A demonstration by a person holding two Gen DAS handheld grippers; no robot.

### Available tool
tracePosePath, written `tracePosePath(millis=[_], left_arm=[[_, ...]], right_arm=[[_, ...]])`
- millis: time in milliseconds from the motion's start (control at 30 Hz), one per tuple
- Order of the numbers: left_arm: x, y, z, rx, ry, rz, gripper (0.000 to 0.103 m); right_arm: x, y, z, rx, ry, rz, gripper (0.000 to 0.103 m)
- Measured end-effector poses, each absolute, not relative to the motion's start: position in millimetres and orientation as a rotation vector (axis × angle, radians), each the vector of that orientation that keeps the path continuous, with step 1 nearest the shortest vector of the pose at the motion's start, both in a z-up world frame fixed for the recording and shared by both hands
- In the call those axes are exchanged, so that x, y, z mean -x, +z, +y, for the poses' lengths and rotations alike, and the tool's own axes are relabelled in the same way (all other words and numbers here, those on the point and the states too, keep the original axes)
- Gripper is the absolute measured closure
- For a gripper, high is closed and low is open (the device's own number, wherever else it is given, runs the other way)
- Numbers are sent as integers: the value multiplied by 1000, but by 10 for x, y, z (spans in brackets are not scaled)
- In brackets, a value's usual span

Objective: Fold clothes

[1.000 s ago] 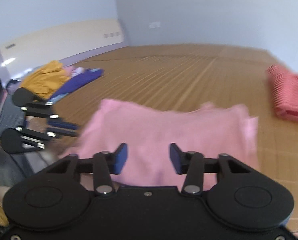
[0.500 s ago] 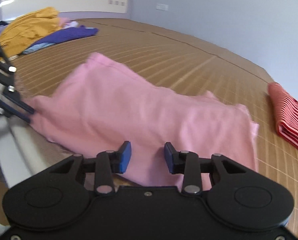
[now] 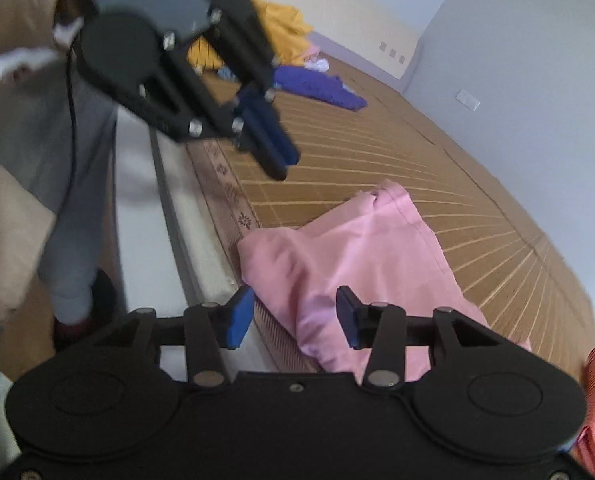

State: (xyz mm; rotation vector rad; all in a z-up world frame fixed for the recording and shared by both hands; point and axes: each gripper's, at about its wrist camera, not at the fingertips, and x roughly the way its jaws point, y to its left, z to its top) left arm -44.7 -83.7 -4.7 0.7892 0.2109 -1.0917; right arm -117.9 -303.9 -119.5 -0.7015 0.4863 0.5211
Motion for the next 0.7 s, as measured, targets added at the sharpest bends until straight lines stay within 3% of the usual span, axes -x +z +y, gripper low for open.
tracePosePath(millis=[100, 167, 333, 400, 500, 567, 633, 700], left_arm=[[458, -49, -806, -788, -1087, 205, 94], [472, -42, -779, -780, -1088, 204, 94], [435, -15, -705, -754, -1026, 198, 88], [390, 4, -657, -724, -991, 208, 68], [322, 12, -647, -670, -957, 248, 68], [317, 17, -671, -648, -971, 255, 68], [324, 19, -730, -643, -987, 249, 68], [339, 6, -847, -652, -1009, 238, 67]], right_arm=[[1132, -1234, -2990, 712, 519, 470, 65], [1056, -1211, -2996, 677, 505, 499, 88], [848, -1117, -2927, 523, 512, 476, 91], [750, -1092, -2931, 429, 541, 474, 90], [623, -1090, -3001, 297, 576, 495, 85], [673, -1021, -3116, 246, 582, 492, 64], [787, -893, -3300, 239, 548, 471, 55], [867, -801, -3552, 235, 454, 452, 53]])
